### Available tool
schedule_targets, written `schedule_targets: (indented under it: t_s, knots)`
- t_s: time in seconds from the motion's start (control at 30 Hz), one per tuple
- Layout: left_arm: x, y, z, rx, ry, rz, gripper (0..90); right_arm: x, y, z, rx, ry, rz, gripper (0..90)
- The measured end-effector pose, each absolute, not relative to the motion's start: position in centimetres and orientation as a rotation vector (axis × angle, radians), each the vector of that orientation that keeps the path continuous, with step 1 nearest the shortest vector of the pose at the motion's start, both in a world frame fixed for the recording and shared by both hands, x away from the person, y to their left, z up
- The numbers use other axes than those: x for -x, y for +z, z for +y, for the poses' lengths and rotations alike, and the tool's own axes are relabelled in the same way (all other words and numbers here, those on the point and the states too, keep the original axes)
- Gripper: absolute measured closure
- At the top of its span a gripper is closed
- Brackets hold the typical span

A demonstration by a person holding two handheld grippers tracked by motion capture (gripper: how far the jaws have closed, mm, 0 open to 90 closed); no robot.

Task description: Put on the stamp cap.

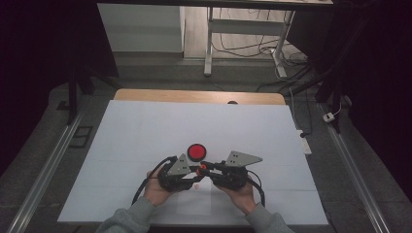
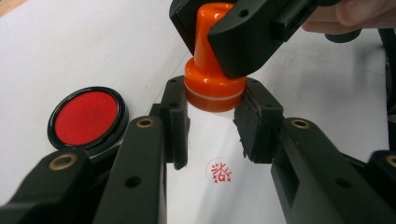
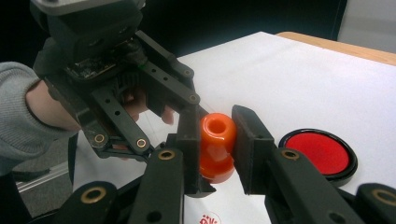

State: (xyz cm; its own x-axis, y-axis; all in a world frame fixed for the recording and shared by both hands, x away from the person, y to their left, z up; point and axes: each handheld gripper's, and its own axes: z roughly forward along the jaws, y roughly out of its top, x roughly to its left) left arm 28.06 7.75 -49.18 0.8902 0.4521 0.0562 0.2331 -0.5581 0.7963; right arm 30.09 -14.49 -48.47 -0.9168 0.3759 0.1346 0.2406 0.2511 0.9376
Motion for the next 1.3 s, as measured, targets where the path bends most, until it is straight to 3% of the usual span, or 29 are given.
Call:
schedule_targets:
  t_s: [0.4,0.93,1.3]
  knots:
    - [-28.4,-49.4,7.8,-2.192,0.285,0.514,63.5,-29.9,-49.0,-14.4,-0.598,1.759,2.366,72.6]
    - [-28.6,-49.5,8.7,-2.154,0.266,0.587,39.2,-30.1,-48.5,-14.9,-0.606,1.770,2.335,72.5]
    - [-28.1,-49.2,10.7,-2.125,0.278,0.629,36.9,-30.6,-48.2,-15.8,-0.612,1.734,2.314,72.5]
